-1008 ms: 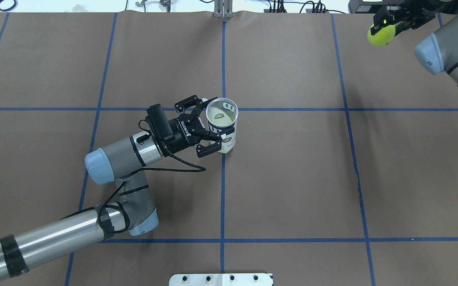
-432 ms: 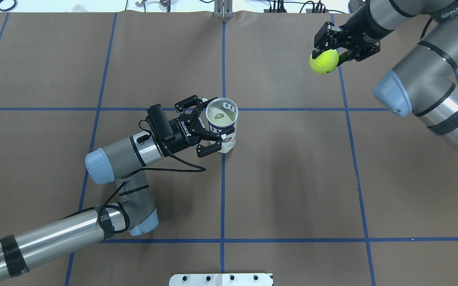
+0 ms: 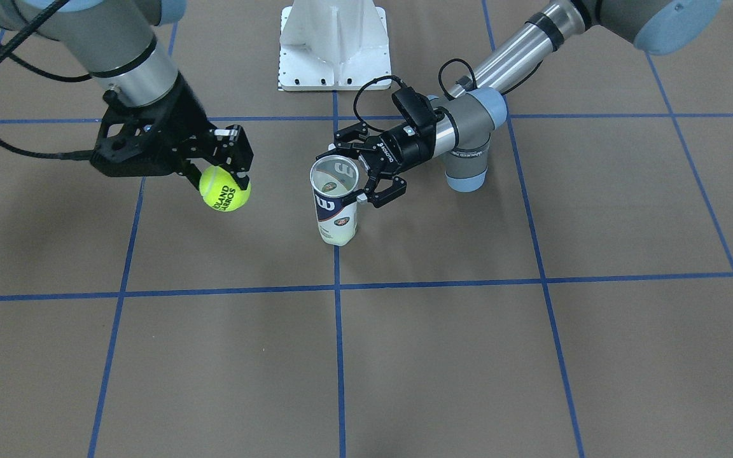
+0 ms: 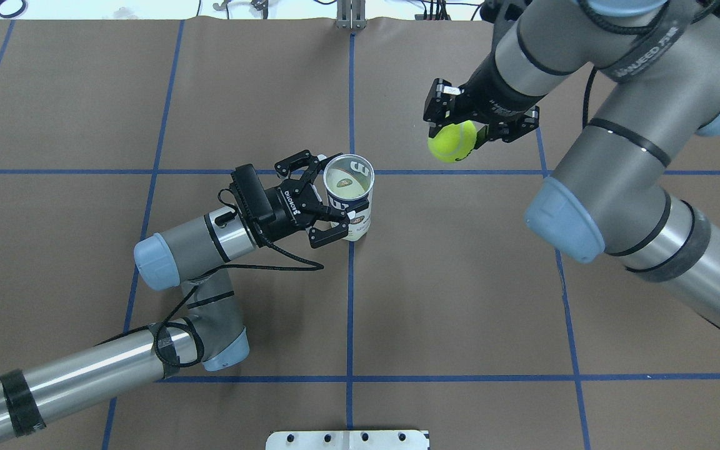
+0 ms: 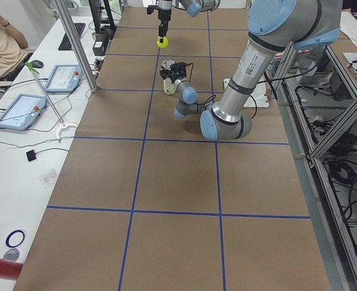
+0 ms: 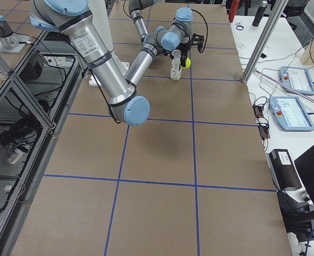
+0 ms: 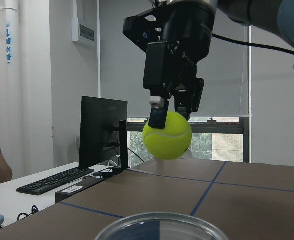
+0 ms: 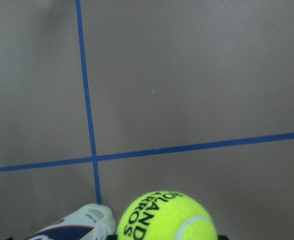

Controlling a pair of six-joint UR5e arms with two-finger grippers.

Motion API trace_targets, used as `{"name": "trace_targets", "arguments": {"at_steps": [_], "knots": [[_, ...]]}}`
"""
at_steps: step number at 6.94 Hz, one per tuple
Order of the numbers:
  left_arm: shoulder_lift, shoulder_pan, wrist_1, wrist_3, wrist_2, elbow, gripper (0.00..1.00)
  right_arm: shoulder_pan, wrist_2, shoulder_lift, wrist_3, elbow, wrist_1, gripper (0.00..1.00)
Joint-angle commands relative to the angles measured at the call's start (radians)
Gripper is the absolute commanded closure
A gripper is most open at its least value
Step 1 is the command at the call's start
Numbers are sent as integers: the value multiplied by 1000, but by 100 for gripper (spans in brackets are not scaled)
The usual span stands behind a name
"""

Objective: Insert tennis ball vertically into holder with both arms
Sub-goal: 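Carry the second ball with the right gripper over the can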

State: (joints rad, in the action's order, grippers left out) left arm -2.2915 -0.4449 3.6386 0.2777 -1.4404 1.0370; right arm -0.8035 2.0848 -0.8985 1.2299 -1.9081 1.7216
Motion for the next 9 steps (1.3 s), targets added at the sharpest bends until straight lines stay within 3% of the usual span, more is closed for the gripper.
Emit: {"name": "trace_targets", "arguments": {"at_steps": [1,5,9], "knots": [[3,0,0,0,0,-2,8,82,-71,148,20,-9,209,100],[6,2,0,-2,0,-2,8,125,-101,258,65,75,234,100],[6,5,0,-2,0,-2,8,129,-111,294,65,129,231,100]]}}
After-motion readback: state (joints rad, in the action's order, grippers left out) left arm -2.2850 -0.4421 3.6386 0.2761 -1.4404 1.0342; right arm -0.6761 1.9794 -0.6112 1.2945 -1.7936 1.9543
